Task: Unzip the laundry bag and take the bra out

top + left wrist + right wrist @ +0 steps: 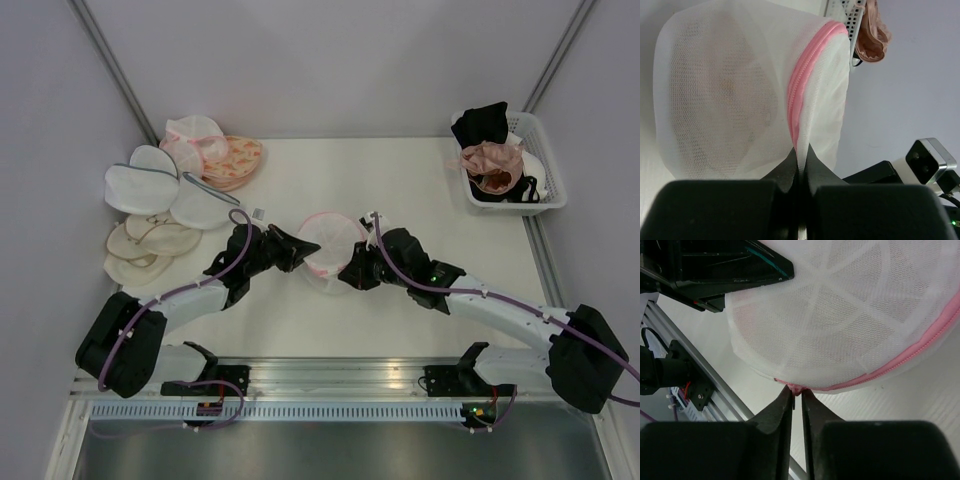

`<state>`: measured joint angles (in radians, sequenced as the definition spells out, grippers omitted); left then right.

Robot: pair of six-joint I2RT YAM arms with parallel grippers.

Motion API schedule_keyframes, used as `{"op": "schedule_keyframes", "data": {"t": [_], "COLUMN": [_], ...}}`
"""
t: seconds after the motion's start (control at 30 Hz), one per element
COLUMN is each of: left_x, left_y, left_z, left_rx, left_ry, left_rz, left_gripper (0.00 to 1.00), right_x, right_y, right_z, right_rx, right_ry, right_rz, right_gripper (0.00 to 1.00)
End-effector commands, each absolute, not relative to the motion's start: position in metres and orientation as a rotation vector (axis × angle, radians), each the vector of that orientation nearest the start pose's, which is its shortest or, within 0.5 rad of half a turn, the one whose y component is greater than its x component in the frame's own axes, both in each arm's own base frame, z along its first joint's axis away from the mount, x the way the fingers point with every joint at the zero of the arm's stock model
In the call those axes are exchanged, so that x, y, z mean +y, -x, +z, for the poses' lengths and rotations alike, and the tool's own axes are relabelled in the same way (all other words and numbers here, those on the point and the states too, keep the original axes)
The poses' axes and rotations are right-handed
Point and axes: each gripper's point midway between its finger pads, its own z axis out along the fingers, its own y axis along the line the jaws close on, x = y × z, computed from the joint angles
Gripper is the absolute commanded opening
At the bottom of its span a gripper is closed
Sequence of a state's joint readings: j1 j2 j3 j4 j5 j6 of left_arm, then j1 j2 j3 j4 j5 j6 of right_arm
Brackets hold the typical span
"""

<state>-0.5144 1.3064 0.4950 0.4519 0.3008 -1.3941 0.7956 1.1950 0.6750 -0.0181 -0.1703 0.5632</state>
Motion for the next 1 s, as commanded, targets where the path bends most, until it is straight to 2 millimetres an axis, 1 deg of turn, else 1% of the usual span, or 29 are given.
{"op": "schedule_keyframes", "data": {"t": [0.0,0.03,0.1,0.17,0.2,0.27,0.3,0.33,0.37,0.4,0.47,0.5,0.57,0.6,0.67,0.73,0.77,0.8,0.87,0.9,0.97], "left_x": [-0.268,-0.268,-0.267,-0.266,-0.265,-0.263,-0.261,-0.261,-0.259,-0.260,-0.257,-0.259,-0.261,-0.263,-0.268,-0.271,-0.273,-0.272,-0.271,-0.267,-0.265], "left_y": [-0.280,-0.280,-0.278,-0.277,-0.276,-0.275,-0.276,-0.276,-0.276,-0.276,-0.278,-0.277,-0.278,-0.278,-0.277,-0.282,-0.280,-0.285,-0.287,-0.292,-0.297], "left_z": [0.154,0.154,0.154,0.152,0.155,0.152,0.154,0.155,0.152,0.155,0.151,0.154,0.150,0.153,0.151,0.157,0.152,0.157,0.158,0.158,0.162], "left_rx": [2.113,2.113,2.112,2.123,2.120,2.140,2.139,2.141,2.159,2.163,2.180,2.185,2.207,2.214,2.233,2.234,2.259,2.255,2.262,2.273,2.261], "left_ry": [0.752,0.750,0.738,0.724,0.707,0.674,0.657,0.639,0.622,0.600,0.572,0.548,0.495,0.465,0.379,0.329,0.278,0.264,0.210,0.222,0.181], "left_rz": [-1.531,-1.530,-1.526,-1.510,-1.508,-1.477,-1.472,-1.472,-1.457,-1.468,-1.465,-1.486,-1.480,-1.492,-1.503,-1.513,-1.520,-1.520,-1.524,-1.511,-1.491], "left_gripper": [0.02,0.02,0.02,0.02,0.02,0.02,0.02,0.02,0.02,0.02,0.02,0.02,0.02,0.02,0.02,0.02,0.02,0.02,0.02,0.02,0.02], "right_x": [0.292,0.291,0.289,0.282,0.279,0.272,0.263,0.261,0.257,0.248,0.241,0.235,0.225,0.220,0.216,0.213,0.212,0.211,0.208,0.207,0.204], "right_y": [-0.231,-0.235,-0.238,-0.240,-0.240,-0.236,-0.235,-0.235,-0.235,-0.231,-0.231,-0.231,-0.230,-0.229,-0.231,-0.230,-0.230,-0.229,-0.229,-0.228,-0.227], "right_z": [0.159,0.160,0.159,0.158,0.157,0.153,0.146,0.149,0.146,0.141,0.140,0.138,0.133,0.131,0.128,0.122,0.119,0.114,0.110,0.108,0.108], "right_rx": [2.156,2.158,2.166,2.185,2.194,2.230,2.273,2.278,2.291,2.327,2.348,2.355,2.388,2.398,2.414,2.442,2.451,2.475,2.492,2.508,2.518], "right_ry": [0.359,0.349,0.350,0.348,0.351,0.382,0.378,0.387,0.391,0.401,0.408,0.412,0.415,0.424,0.426,0.453,0.462,0.485,0.495,0.509,0.505], "right_rz": [0.898,0.870,0.838,0.783,0.761,0.713,0.655,0.637,0.601,0.557,0.508,0.462,0.397,0.360,0.323,0.280,0.267,0.244,0.217,0.201,0.179], "right_gripper": [0.15,0.07,0.01,0.00,0.00,0.01,0.00,0.00,0.00,0.00,0.00,0.00,0.00,0.00,0.00,0.00,0.00,0.01,0.01,0.00,0.00]}}
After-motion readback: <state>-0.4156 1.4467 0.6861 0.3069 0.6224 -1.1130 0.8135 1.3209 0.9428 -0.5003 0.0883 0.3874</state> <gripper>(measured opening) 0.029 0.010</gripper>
